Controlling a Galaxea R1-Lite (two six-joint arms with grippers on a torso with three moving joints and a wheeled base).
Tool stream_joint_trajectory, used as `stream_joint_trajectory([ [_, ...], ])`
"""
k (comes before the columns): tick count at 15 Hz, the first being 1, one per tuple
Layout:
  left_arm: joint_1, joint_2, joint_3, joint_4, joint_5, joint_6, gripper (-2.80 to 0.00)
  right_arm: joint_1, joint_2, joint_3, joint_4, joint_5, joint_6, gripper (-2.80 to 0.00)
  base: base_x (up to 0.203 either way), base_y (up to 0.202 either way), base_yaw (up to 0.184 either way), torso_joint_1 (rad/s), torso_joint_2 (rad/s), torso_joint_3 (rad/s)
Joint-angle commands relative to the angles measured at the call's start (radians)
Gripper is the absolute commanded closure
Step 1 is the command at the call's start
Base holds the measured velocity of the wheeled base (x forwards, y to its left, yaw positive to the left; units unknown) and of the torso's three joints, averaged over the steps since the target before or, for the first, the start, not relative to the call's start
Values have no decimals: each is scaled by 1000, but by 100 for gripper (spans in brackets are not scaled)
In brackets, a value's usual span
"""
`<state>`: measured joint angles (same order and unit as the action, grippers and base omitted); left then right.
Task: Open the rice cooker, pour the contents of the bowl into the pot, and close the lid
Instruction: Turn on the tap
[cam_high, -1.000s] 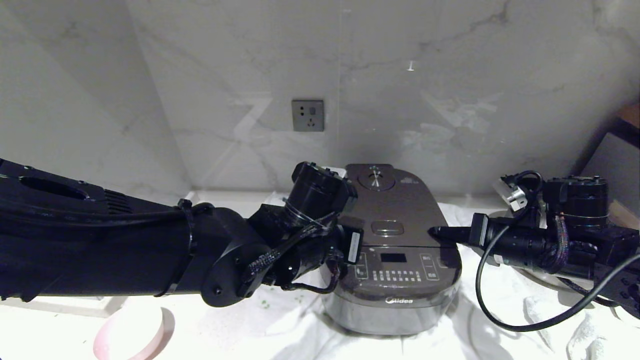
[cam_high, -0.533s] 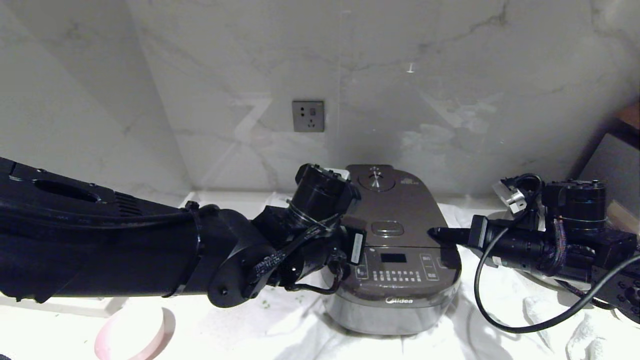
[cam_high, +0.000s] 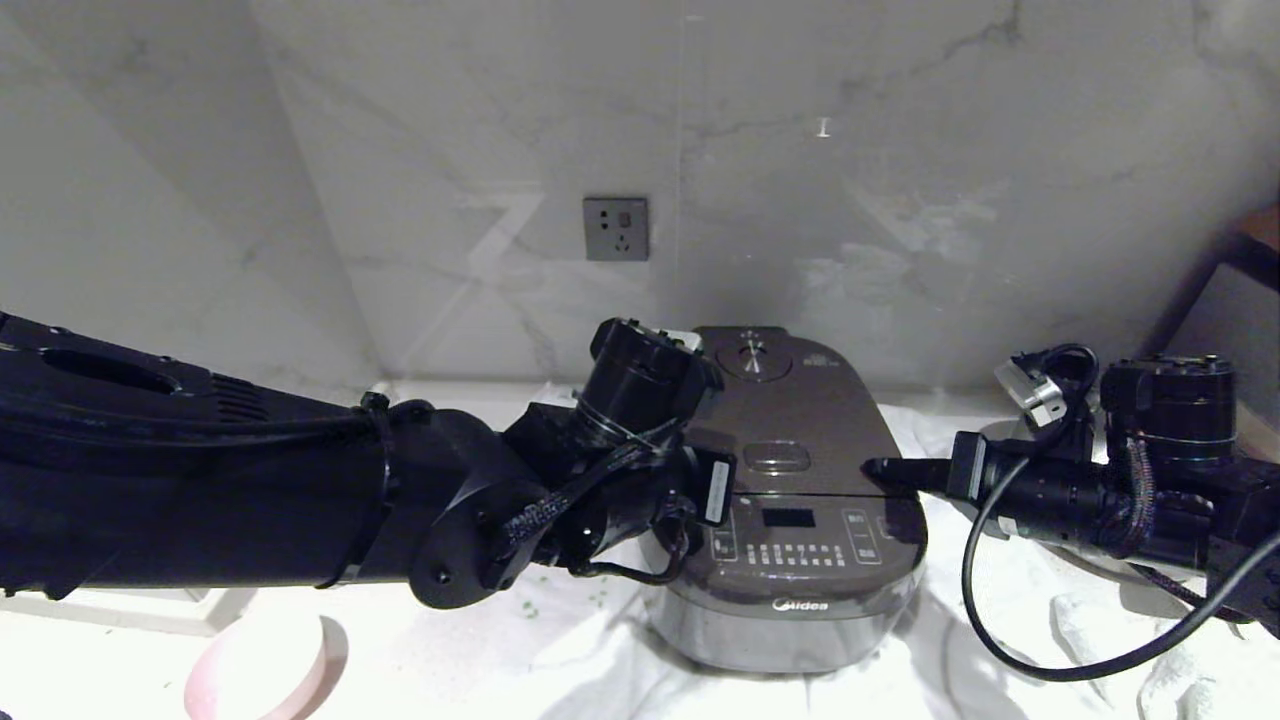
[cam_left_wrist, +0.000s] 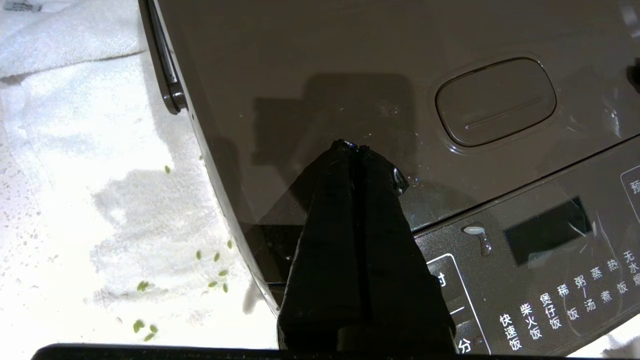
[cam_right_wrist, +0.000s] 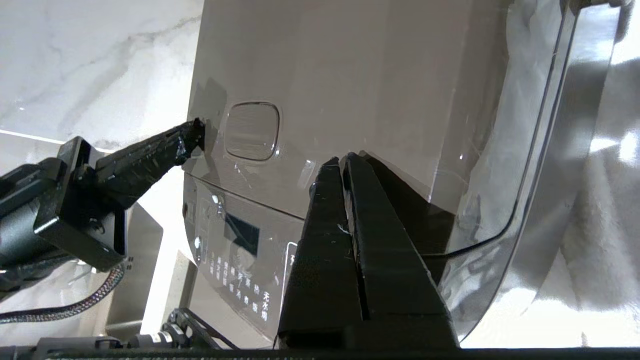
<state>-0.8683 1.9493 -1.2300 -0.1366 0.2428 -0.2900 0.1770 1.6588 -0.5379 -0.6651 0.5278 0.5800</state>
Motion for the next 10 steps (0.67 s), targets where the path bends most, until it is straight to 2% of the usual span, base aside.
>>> stream_joint_trajectory([
  [1,6,-30,-19,-6,7,-2,0,1,-72,-7,-9,3,3,0,0,0,0,0,0,0],
  [10,20,-55,-37,-8,12,-3,0,2,-120,-8,22,0,1,0,0,0,0,0,4,2],
])
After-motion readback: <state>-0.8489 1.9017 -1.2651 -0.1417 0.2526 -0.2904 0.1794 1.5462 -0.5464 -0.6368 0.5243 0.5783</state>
